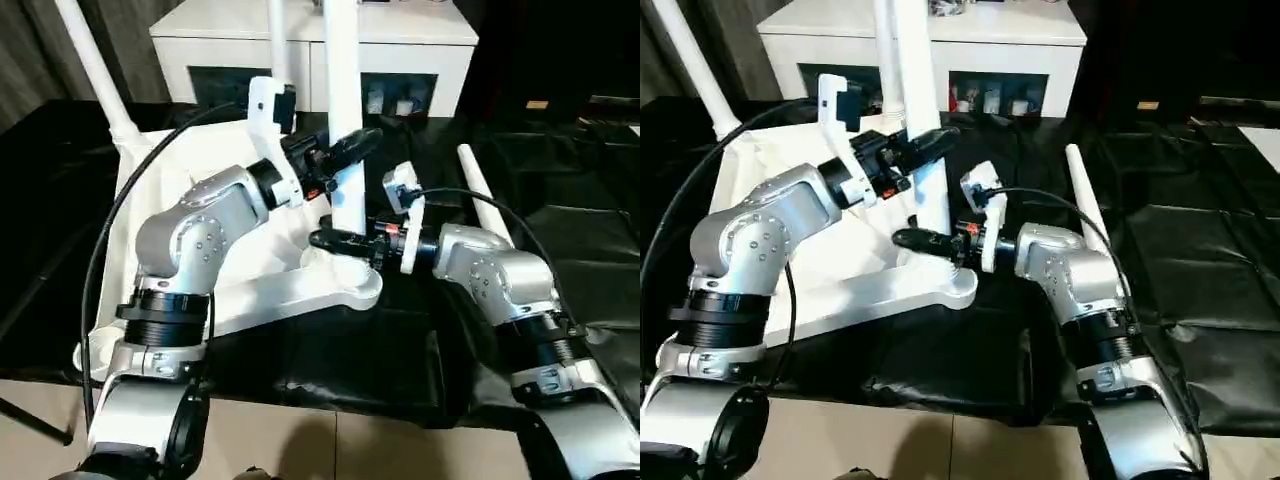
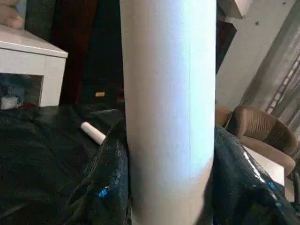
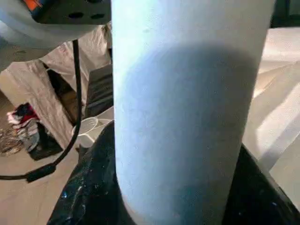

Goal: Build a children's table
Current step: Rotate leg to tighten

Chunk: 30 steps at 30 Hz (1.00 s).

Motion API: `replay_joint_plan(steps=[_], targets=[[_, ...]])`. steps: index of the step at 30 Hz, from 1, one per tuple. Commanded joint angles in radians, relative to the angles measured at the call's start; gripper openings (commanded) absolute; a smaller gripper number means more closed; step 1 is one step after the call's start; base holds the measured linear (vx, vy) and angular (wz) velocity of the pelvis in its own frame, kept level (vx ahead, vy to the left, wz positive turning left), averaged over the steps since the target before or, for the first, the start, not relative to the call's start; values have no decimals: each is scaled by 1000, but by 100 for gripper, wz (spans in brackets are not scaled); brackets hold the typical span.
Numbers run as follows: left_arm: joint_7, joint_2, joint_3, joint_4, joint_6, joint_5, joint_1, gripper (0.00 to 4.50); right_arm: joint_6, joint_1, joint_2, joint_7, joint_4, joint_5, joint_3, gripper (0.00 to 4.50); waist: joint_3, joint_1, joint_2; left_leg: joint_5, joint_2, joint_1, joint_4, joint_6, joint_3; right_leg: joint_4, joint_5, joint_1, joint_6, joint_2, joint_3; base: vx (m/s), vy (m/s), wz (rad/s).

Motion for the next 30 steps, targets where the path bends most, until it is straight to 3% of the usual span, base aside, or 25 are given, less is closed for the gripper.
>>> replay_joint_plan(steps=[1,3,5,6,10,14,18,21,23,30], targets=[[34,4,9,0,0,25,-2,192,-32,-7,5,-12,-14,-5,-10,193,-78,0,-12,-135,55,24,-78,25,-31,-60,-151,56,-232,-62,43,0,0,0],[32,1,15,-2,8,16,0,188,-32,-8,8,-17,-10,-4,-13,193,-77,-2,-12,-133,54,23,-78,29,-31,-60,-145,57,-235,-61,43,0,0,0],[11,3,21,-10,32,-15,6,188,-34,-8,11,-16,-10,0,-15,249,-77,-2,-11,-136,54,24,-77,29,-30,-60,-150,57,-237,-62,43,0,0,0],[-63,21,11,-24,75,-64,19,188,-35,-7,15,-5,-12,12,-23,249,-78,-3,-14,-136,54,24,-77,30,-30,-60,-149,57,-238,-61,43,0,0,0],[-238,64,-15,-56,128,-153,44,185,-14,-1,5,53,-29,47,-23,290,-77,-5,-9,-136,55,23,-79,37,-30,-56,-151,57,-246,-60,42,0,0,0],[-527,167,-74,-101,161,-228,70,185,57,23,-66,230,-97,92,38,312,-75,-1,-3,-147,58,28,-80,41,-27,-54,-159,52,-247,-53,41,0,0,0],[-602,197,-69,-74,195,-257,51,185,64,41,-115,317,-131,85,87,348,-72,6,-1,-190,57,31,-83,10,-27,-59,-199,51,-244,-57,43,0,0,0],[-639,212,-79,-66,195,-255,43,185,67,48,-136,356,-141,83,108,351,-69,6,-3,-232,58,32,-87,-12,-30,-64,-252,51,-229,-60,46,0,0,0],[-664,219,-83,-49,185,-253,31,185,83,53,-151,394,-150,93,122,327,-70,6,-4,-231,57,32,-87,-15,-31,-65,-264,54,-222,-62,47,0,0,0],[-697,225,-89,-21,171,-241,15,185,123,53,-158,416,-163,123,129,281,-75,6,-3,-185,57,29,-82,0,-30,-58,-191,56,-248,-60,45,0,0,0]])
